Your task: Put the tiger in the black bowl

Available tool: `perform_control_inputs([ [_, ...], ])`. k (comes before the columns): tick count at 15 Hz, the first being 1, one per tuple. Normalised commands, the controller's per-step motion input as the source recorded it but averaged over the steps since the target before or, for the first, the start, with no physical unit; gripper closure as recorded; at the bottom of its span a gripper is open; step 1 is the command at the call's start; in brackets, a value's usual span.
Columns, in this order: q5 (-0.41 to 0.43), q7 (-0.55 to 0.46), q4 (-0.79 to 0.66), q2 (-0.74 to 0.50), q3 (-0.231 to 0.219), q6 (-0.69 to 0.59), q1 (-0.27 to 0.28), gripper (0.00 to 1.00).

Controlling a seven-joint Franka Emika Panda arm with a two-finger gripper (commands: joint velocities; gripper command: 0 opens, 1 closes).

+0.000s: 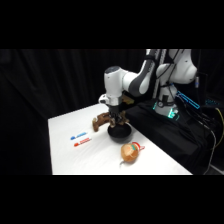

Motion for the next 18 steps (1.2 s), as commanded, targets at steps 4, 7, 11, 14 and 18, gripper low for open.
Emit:
perform_control_inputs([
  [4, -0.058, -0.15, -0.14, 0.02, 0.002, 0.43, -0.033, 0.57],
  [7, 0.034, -0.2, -0.04, 0.03, 0.019, 0.21, -0.06, 0.36],
  [11, 0.017, -0.18, -0.02, -0.17, 0.015, -0.1, -0.05, 0.03],
  [14, -0.02, -0.13, 0.02, -0.37, 0.016, -0.46, -0.02, 0.0],
  [18, -0.001, -0.11, 0.18, -0.47, 0.027, -0.76, -0.002, 0.0],
])
